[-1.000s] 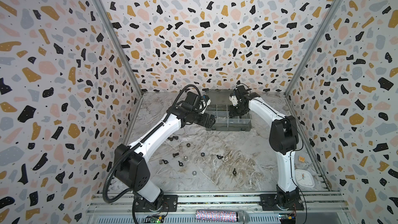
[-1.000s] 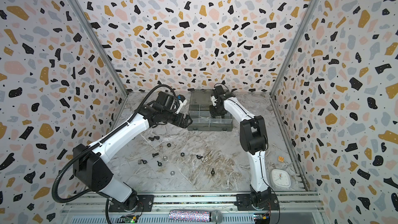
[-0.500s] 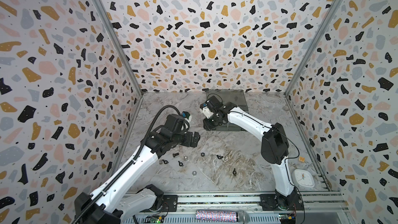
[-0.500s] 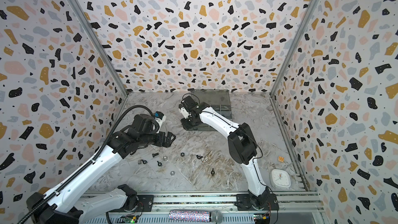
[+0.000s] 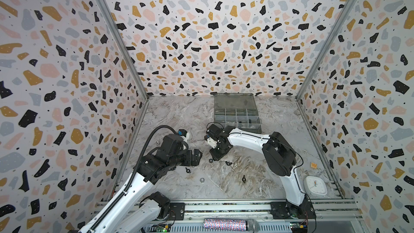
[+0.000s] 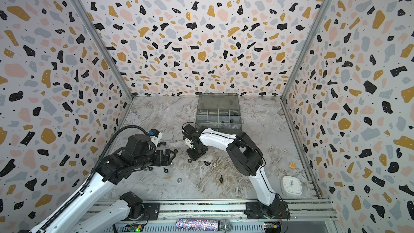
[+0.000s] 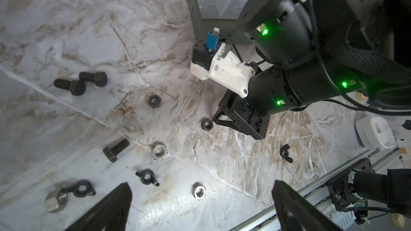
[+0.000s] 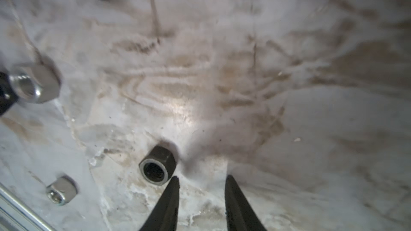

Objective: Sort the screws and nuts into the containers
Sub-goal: 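Move the right gripper to another black hex nut while the left arm draws back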

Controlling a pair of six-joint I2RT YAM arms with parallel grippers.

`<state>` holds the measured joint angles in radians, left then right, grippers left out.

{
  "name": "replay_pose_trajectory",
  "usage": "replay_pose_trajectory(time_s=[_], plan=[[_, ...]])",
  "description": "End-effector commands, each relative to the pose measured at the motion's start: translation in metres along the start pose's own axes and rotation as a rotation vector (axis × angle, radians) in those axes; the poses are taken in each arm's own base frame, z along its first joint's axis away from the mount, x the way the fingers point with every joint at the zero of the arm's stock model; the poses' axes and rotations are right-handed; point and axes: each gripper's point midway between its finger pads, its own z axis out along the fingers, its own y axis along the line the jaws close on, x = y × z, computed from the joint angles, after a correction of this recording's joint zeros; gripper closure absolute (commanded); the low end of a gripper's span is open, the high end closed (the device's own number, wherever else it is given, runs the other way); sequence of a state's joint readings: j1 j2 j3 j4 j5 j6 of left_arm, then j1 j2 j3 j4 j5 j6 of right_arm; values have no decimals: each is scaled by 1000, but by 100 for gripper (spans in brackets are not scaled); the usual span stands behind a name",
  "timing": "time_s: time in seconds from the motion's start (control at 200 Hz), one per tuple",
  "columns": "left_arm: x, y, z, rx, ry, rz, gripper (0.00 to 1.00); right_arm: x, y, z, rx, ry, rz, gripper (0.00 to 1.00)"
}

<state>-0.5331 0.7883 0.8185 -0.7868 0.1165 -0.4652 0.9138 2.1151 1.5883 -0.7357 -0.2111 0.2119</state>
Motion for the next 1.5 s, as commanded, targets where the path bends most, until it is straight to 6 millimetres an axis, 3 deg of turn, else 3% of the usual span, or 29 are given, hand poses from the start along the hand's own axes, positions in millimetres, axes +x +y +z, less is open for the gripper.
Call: replay_pose_trajectory(time_s=[0.0, 0.35, 0.606, 1.497], plan=[[18, 6, -1, -9, 49, -31, 0, -7, 15, -29, -20, -78, -6, 63], [20, 4, -9, 4, 36, -40, 0, -4, 29, -30, -40, -92, -32, 61], [18, 7, -12, -13, 16, -36, 0, -4, 35, -17, -40, -75, -69, 61], [17, 10, -15, -31, 20, -5, 0, -5, 29, 18, 16, -20, -86, 64]])
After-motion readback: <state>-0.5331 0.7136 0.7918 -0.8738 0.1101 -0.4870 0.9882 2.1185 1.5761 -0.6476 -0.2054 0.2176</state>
